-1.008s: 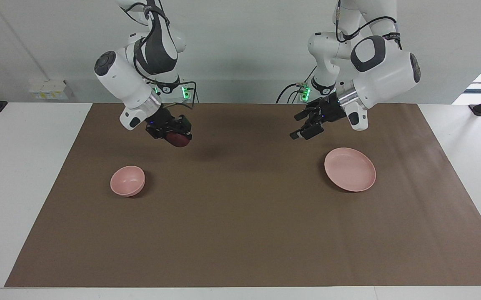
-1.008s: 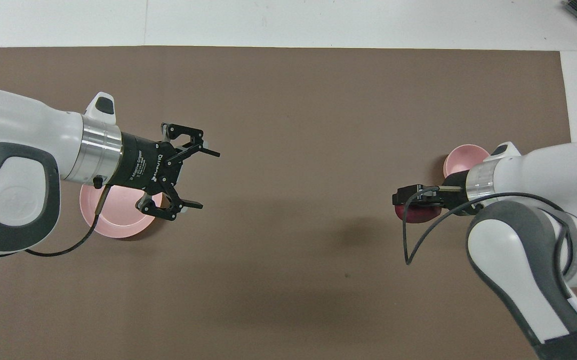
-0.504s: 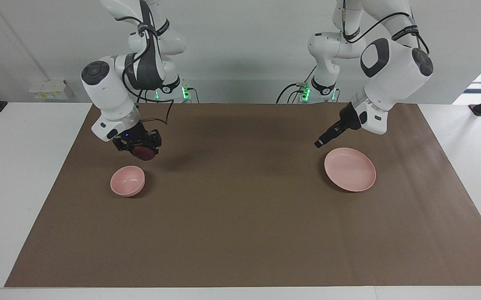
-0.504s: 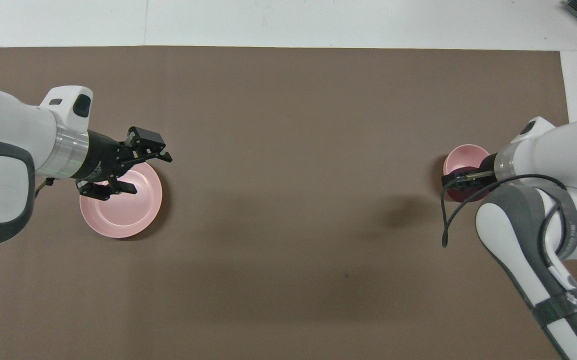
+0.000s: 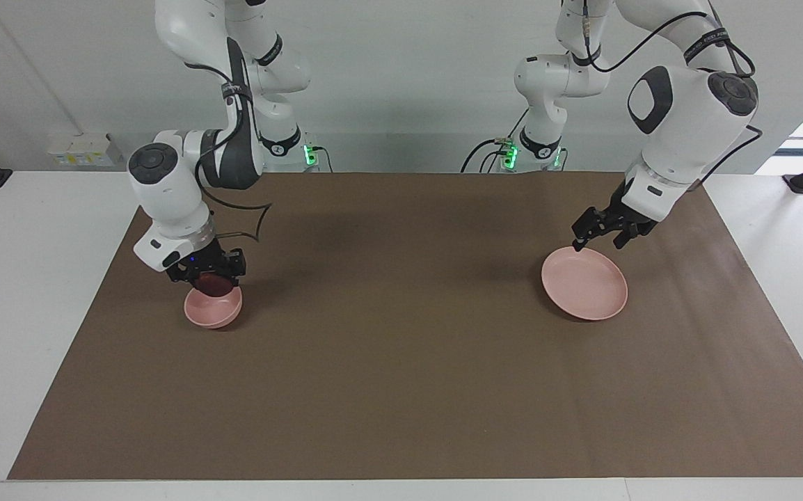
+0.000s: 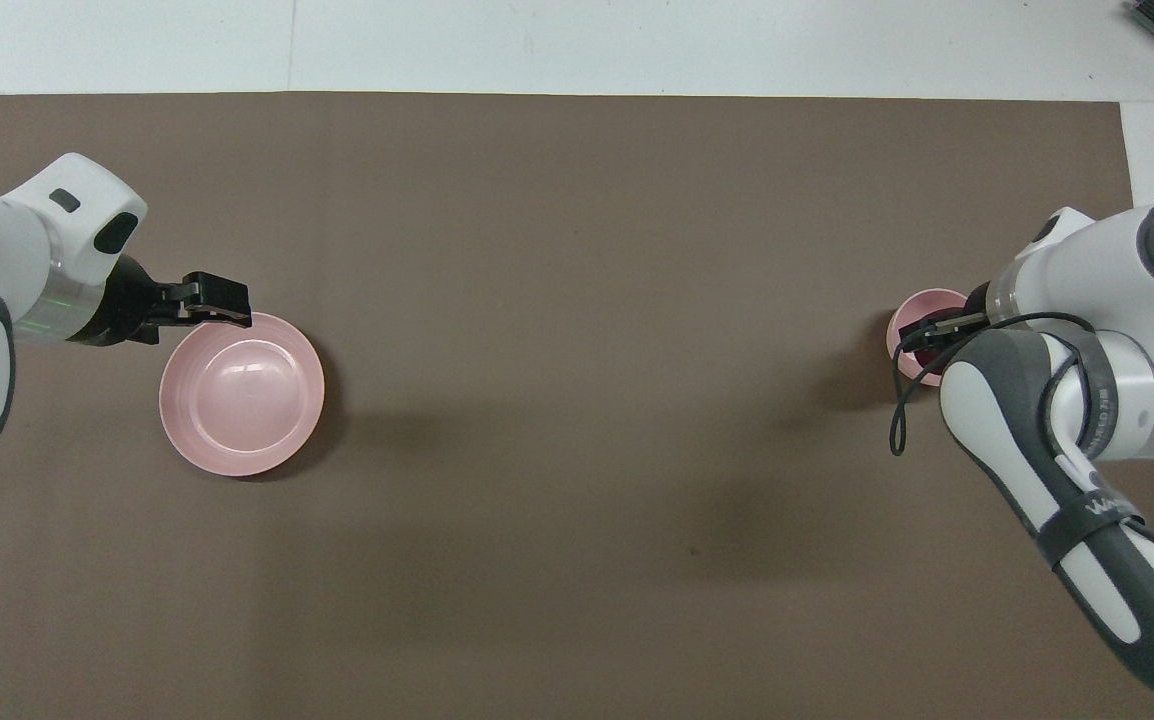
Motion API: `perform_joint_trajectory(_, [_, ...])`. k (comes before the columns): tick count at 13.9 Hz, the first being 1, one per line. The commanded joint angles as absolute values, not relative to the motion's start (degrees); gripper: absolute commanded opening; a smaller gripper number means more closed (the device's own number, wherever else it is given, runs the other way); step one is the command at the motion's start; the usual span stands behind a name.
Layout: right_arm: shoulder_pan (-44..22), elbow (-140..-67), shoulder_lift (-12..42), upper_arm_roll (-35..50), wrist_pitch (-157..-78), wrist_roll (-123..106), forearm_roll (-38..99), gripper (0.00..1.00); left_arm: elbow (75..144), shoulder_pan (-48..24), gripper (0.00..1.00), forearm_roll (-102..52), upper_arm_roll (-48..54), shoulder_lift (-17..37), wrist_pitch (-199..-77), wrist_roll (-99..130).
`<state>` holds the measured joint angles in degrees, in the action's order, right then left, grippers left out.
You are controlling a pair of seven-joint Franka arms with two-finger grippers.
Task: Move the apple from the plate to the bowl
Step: 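Lower the apple into the pink bowl while the left gripper withdraws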
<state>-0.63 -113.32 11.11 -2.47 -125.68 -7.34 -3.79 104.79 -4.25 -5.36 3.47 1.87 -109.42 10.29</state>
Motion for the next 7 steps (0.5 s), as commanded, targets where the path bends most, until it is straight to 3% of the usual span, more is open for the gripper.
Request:
perform_joint_trajectory(1, [1.05,-112.24,13.44,-2.02,-128.05,-8.44,-5.1,0.0,104.41,-4.04,1.0,-1.24,3.43,0.18,-108.9,9.32])
perform_joint_trajectory(7, [2.02,-112.41,15.55,-2.02,-129.81,-8.35,-5.01,0.0,103.8,-0.62,1.0,-0.79,3.34,-4.83,-103.29,8.17])
